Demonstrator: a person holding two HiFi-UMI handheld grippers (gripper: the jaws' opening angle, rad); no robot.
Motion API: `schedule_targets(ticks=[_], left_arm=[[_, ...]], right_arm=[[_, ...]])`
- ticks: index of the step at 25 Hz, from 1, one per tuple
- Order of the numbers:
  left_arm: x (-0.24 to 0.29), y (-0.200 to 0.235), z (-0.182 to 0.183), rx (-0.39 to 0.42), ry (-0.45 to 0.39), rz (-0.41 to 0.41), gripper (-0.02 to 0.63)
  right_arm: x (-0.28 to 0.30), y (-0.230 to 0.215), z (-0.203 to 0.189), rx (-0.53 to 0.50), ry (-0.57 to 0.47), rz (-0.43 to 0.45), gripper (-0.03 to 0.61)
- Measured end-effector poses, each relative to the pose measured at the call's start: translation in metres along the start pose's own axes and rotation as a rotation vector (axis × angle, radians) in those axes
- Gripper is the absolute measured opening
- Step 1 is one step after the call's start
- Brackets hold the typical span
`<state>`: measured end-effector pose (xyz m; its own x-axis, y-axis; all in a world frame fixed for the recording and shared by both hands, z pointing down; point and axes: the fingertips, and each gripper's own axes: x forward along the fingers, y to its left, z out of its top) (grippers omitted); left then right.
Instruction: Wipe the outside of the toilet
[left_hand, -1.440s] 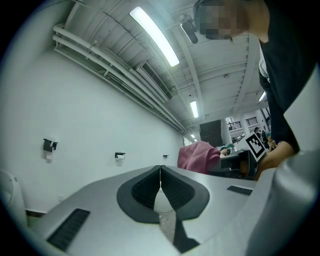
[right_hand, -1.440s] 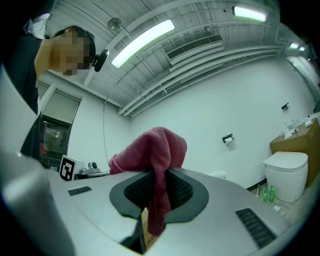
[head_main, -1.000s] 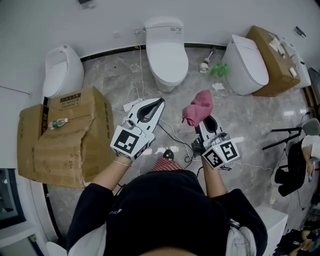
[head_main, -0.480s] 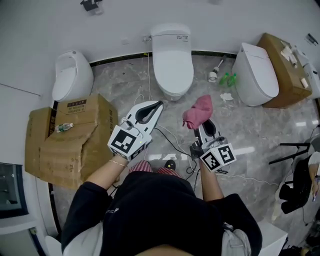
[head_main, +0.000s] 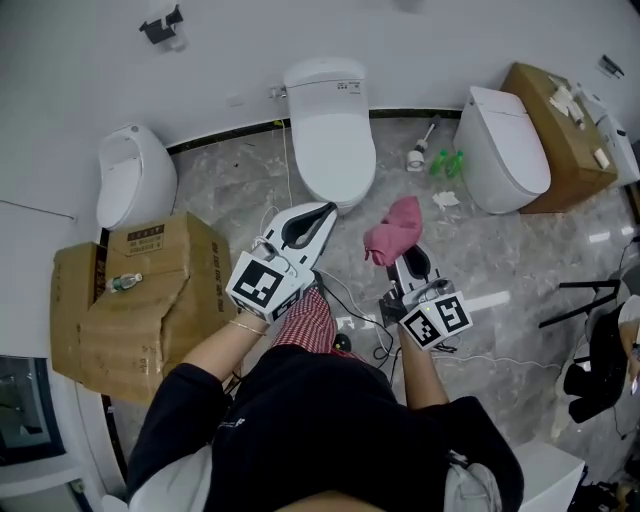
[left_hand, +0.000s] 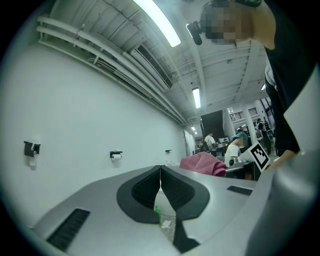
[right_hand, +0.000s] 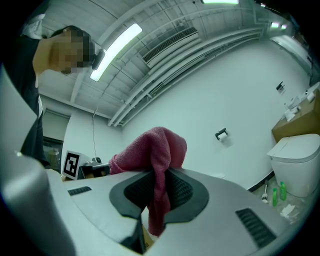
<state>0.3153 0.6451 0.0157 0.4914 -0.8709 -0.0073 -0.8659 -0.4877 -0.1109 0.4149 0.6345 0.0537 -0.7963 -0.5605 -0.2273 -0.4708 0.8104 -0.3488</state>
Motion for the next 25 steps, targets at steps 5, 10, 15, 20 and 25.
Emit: schedule_targets(ticks=[5,10,15,20,25], left_arm=[[0.02,0.022,-0.006,-0.012,-0.007,-0.005,0.011],[0.036,0.053,-0.014,-0.022,-0.013,-0.001,0.011],[0.046,0.104,-0.023,-0.071,-0.013,0.027,0.011],[0.062,0.138,-0.032,-0.039,-0.016,0.009,0.011],[0.08,0.176,-0.043,-0.048,-0.006,0.003,0.011]], right_arm=[[0.02,-0.02,0.003,-0.017,0.019,-0.025,0.061],[0.055,-0.035,-0.002,-0.019,0.044,-0.016,0.061],[0.101,-0.049,-0.007,-0.056,0.05,-0.029,0.061],[0.141,-0.066,-0.012,-0.054,0.067,-0.034,0.061],[0.183,-0.083,-0.016,-0.061,0.083,-0.047,0.061]])
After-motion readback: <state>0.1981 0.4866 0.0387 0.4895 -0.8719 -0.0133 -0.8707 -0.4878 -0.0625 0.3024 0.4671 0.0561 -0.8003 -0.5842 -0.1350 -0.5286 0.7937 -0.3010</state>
